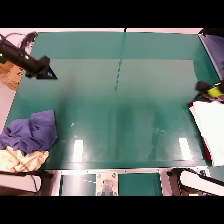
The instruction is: Fold the shirts.
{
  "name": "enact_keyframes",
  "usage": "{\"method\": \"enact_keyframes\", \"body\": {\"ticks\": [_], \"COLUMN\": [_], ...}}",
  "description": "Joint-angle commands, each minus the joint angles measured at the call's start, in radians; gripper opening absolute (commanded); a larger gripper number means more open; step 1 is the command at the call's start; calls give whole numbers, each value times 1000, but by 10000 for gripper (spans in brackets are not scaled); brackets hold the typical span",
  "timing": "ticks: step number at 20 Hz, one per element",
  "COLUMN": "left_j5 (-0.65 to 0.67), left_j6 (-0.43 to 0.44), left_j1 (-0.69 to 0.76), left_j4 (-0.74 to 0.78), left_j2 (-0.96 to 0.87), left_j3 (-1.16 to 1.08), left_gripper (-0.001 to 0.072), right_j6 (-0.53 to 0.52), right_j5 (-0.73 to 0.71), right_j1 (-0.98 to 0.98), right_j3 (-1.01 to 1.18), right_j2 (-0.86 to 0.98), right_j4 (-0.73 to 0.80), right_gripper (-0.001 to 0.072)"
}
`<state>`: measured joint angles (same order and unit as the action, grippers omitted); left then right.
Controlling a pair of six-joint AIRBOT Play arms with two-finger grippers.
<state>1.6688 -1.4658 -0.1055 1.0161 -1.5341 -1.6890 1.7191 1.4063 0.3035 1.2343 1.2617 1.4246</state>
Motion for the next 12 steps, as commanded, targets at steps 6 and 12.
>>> {"method": "enact_keyframes", "body": {"ticks": [6, 12], "left_j5": [-325, -362], "left_j6": [-162, -167], "left_j1": [201, 200], "left_j4": [87, 92], "left_j2": [530, 544], "left_j3": [784, 831], "left_gripper": [23, 25], "right_j6": [-82, -81], "right_j5": [-237, -235], "right_j1": [-279, -277], "right_j3": [-317, -314], "right_j2": [-61, -61], "right_j4": [-108, -108], "right_gripper": [13, 14]}}
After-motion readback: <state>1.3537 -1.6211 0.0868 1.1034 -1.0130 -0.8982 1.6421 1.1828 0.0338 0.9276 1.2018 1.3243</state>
